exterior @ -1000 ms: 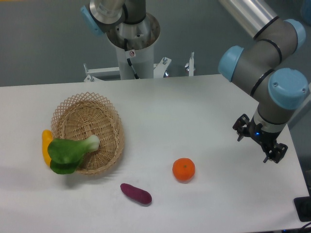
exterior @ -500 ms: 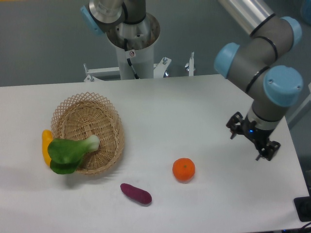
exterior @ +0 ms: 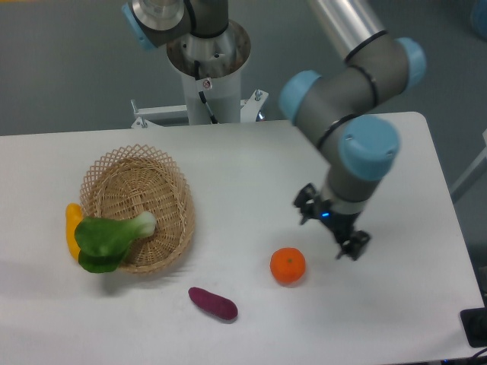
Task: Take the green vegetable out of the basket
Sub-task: 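Move the gripper over the basket toward the green bok choy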
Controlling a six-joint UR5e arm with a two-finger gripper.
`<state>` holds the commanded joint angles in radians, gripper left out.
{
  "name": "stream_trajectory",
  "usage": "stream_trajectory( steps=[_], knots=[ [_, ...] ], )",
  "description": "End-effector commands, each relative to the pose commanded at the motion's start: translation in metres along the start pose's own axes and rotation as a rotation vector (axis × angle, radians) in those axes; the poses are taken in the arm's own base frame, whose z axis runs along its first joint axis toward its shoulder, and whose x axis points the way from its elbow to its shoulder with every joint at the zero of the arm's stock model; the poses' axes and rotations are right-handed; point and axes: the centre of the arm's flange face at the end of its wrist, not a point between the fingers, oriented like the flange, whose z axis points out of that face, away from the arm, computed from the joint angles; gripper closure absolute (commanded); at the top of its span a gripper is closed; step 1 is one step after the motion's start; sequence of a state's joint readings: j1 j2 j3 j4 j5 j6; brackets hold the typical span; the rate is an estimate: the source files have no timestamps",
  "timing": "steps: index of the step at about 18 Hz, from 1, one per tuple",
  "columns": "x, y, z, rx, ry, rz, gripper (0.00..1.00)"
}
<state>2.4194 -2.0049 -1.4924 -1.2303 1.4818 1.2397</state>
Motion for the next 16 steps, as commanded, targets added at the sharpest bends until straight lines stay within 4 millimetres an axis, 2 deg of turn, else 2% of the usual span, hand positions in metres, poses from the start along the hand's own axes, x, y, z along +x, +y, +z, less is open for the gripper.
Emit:
stream_trajectory(
  steps=[2, 5, 8, 10, 12, 16],
  knots=[
    [0.019, -0.023, 0.01, 0.002, 0.023, 0.009, 0.0],
    [0.044, -0.054, 0.013, -0.001, 0.028, -0.008, 0.0],
    [0.069, -0.074, 0.025, -0.005, 0.055, 0.024, 0.0],
    [0.089, -0.08, 0.032, 0.0, 0.081, 0.043, 0.0],
    [0.113, -0.086, 0.05, -0.014, 0.12, 0.068, 0.0],
    [0.151, -0.091, 0.065, 0.014, 0.134, 0.089, 0.0]
  ],
)
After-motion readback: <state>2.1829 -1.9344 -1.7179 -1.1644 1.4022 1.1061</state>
